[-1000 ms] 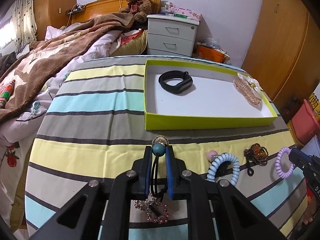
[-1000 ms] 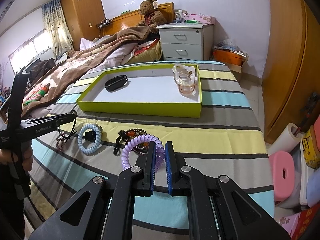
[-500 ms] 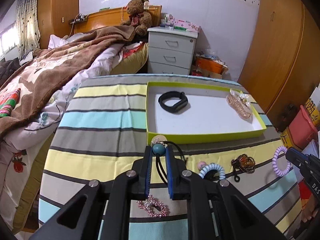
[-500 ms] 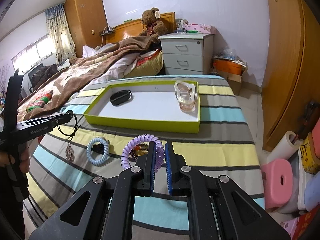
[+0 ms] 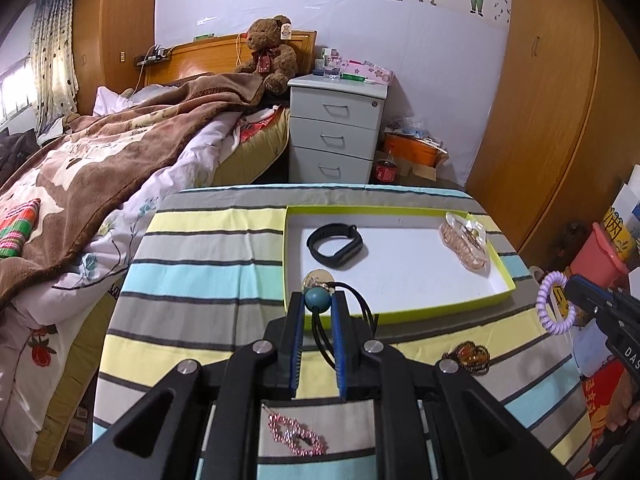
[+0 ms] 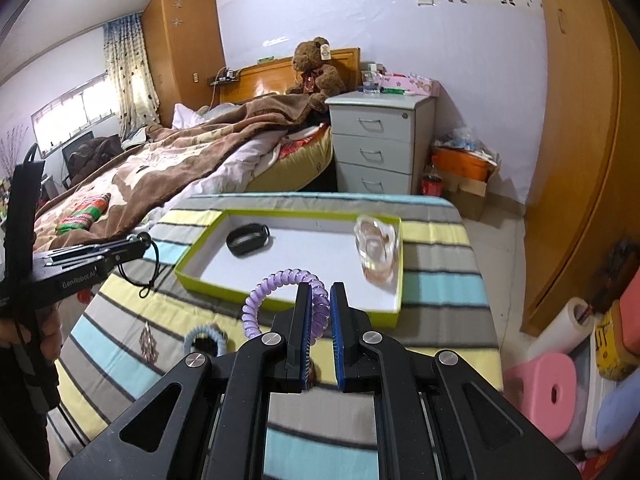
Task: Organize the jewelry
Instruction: 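Carry the purple coil and teal-bead hair tie over the lime-green box with both tools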
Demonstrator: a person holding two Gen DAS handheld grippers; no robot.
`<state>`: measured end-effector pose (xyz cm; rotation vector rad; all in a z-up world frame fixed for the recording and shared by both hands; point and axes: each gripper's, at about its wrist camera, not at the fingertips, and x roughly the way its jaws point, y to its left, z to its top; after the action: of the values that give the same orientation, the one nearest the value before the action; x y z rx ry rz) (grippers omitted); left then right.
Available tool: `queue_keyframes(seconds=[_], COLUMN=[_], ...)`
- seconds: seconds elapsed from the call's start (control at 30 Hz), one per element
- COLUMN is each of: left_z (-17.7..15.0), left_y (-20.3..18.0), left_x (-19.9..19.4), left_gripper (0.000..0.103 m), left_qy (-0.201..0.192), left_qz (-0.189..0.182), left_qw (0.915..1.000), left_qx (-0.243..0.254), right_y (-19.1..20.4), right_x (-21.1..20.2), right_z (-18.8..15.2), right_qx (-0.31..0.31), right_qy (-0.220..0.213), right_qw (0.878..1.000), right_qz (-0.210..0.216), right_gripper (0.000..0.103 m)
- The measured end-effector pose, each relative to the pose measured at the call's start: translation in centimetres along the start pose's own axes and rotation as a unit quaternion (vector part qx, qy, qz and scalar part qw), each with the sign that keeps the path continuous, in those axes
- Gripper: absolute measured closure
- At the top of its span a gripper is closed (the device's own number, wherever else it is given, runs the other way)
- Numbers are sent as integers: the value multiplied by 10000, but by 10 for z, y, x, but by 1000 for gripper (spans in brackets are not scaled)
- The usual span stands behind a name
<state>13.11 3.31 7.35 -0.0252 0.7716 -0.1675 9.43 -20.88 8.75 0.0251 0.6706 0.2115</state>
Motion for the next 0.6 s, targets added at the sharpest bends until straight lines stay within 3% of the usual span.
queue_keyframes(seconds=[0.4, 0.6], left_z=[26, 30], left_y=[-10, -12], left_x=[24, 50], left_gripper=[89, 89], left_qy=[-22, 161], left_qz=[-193, -204], left_qw=[9998, 9997], left_qx=[-3, -48], right_y=[3, -2], right_x=[52, 100], right_z=[54, 72], right_qx=[-188, -192], right_qy=[58, 395], right_qw=[9998, 9990], right_qz=[9, 57], right_gripper=[94, 94])
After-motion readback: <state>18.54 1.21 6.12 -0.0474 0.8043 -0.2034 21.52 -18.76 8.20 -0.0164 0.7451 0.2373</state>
